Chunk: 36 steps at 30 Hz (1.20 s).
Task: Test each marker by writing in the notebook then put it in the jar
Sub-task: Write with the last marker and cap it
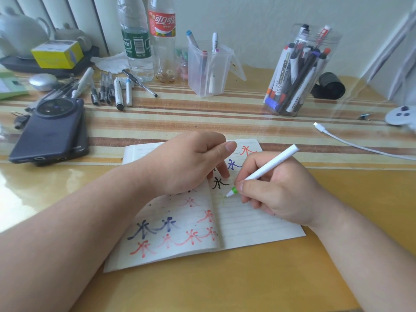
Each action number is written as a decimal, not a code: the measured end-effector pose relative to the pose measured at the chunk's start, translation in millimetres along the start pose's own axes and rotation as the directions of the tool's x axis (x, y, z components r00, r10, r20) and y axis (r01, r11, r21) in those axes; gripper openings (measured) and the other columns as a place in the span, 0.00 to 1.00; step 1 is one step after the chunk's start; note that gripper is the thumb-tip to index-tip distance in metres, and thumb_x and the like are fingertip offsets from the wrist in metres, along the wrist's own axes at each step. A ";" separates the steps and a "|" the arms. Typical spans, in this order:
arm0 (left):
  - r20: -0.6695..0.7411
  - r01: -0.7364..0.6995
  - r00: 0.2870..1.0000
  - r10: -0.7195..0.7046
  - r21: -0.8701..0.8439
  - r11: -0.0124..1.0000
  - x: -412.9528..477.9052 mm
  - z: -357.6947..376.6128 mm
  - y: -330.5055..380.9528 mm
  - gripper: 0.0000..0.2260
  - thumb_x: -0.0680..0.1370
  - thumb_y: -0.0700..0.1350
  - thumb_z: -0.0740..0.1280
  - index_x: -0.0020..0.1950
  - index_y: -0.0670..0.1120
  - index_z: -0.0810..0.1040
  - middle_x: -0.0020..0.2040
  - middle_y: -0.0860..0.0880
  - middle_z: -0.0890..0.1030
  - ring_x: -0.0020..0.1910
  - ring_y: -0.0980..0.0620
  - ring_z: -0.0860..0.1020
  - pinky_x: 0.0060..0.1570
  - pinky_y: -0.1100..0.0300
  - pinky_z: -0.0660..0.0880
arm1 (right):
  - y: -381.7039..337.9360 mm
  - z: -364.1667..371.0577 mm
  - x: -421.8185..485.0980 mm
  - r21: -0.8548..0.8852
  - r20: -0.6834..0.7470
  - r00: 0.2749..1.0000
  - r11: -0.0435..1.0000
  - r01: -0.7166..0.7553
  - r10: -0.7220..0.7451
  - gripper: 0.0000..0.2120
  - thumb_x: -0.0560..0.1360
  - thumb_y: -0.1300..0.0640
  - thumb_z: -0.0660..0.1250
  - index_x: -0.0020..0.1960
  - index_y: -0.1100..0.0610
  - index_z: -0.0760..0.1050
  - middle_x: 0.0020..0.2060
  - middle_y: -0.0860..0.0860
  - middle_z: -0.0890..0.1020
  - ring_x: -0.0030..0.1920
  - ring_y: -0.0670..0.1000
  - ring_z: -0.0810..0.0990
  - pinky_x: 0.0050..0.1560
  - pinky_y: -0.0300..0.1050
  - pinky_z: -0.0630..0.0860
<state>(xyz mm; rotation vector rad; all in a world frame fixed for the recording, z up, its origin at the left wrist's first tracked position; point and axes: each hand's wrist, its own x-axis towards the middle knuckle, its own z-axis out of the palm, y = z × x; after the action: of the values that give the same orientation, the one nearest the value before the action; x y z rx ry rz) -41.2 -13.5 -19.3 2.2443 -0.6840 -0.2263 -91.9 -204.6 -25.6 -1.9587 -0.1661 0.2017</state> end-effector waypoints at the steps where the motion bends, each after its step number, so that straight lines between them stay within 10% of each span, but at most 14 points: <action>1: -0.001 -0.001 1.000 0.001 0.002 1.000 0.1 0.1 -0.1 0.19 0.84 0.55 0.57 0.44 0.45 0.79 0.41 0.60 0.85 0.38 0.56 0.82 0.44 0.56 0.77 | -0.3 0.6 -0.3 -0.002 0.004 1.000 1.000 0.003 -0.003 0.07 0.74 0.70 0.70 0.37 0.64 0.77 0.28 0.53 0.80 0.28 0.48 0.76 0.25 0.34 0.69; 30: 0.007 -0.015 1.000 0.015 0.009 1.000 1.4 1.0 -3.7 0.17 0.84 0.54 0.57 0.43 0.45 0.75 0.42 0.58 0.86 0.39 0.55 0.82 0.44 0.56 0.78 | 4.0 -6.6 3.3 -0.192 -0.039 0.999 0.981 0.013 -0.021 0.07 0.61 0.58 0.64 0.32 0.62 0.72 0.23 0.52 0.75 0.28 0.49 0.72 0.27 0.42 0.68; 36: -0.013 -0.031 0.999 0.031 0.050 0.998 2.0 3.3 -8.3 0.12 0.83 0.52 0.60 0.47 0.51 0.79 0.38 0.64 0.81 0.37 0.59 0.80 0.34 0.70 0.71 | 10.8 -9.7 11.1 0.279 -0.234 0.972 0.956 0.095 -0.028 0.04 0.65 0.65 0.64 0.32 0.61 0.72 0.24 0.56 0.70 0.26 0.51 0.66 0.24 0.38 0.61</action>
<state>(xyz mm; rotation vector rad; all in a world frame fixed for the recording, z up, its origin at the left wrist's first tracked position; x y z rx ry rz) -37.3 -11.9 -27.5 2.2788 -0.7243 -0.1805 -78.7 -215.1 -32.7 -1.6671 -0.0435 -0.0409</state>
